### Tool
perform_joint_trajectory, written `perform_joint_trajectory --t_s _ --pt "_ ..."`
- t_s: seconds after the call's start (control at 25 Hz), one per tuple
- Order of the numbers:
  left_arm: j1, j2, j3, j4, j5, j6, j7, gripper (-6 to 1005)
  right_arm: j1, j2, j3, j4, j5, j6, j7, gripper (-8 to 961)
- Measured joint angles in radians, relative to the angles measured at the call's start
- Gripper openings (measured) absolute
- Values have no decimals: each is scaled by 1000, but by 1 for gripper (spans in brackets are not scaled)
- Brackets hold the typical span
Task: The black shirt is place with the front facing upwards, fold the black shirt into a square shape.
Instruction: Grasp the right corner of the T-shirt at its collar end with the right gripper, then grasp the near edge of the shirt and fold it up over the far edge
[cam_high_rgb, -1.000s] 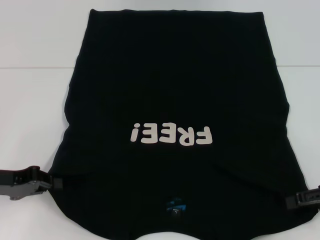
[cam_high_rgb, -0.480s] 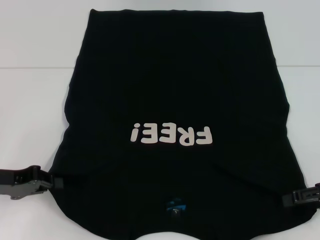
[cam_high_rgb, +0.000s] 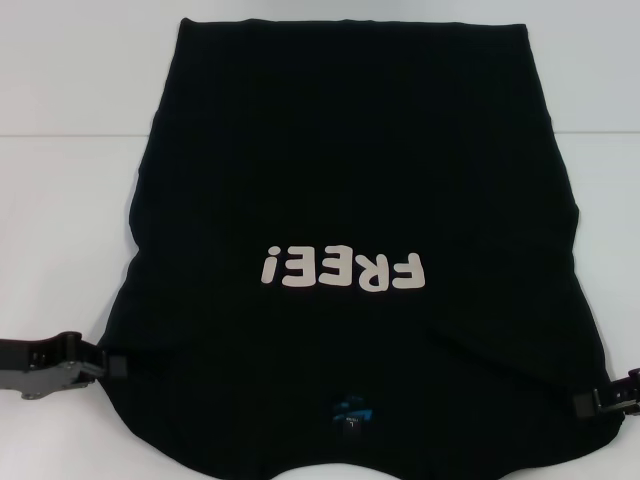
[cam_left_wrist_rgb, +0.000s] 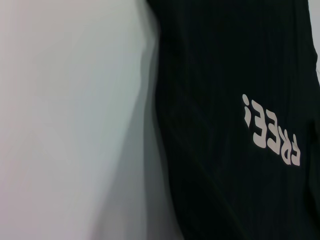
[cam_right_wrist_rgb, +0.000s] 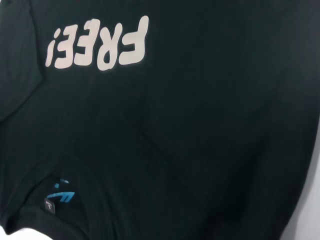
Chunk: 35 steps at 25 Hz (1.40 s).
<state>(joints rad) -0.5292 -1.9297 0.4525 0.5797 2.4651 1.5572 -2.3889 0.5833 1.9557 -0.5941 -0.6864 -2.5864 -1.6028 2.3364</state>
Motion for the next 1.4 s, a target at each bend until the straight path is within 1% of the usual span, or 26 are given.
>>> perform_joint_trajectory --t_s 0.32,0.52,0.76,0.88,1.08,1.2,1.28,1.4 --pt "-5 -1 3 -1 0 3 6 32 5 -2 -15 -1 0 5 6 368" --pt "-6 -1 4 -2 0 3 7 32 7 -2 -27 -1 0 5 6 158" --pt "-5 -2 1 -2 -1 4 7 32 12 -7 -28 -1 0 -4 0 32" --pt "-5 1 1 -2 -2 18 11 32 17 -18 -28 -1 1 -28 -11 31" --pt "-2 11 1 -4 -3 68 21 32 22 -55 -25 -1 7 -113 -50 31" --pt "3 21 6 -7 10 116 26 32 22 -74 -23 -4 6 -177 -83 31" --pt "4 26 13 -12 25 149 32 33 19 -82 -28 -9 3 -216 -103 31" --pt "6 31 24 -16 67 230 39 33 12 -85 -46 -15 -6 -274 -140 31"
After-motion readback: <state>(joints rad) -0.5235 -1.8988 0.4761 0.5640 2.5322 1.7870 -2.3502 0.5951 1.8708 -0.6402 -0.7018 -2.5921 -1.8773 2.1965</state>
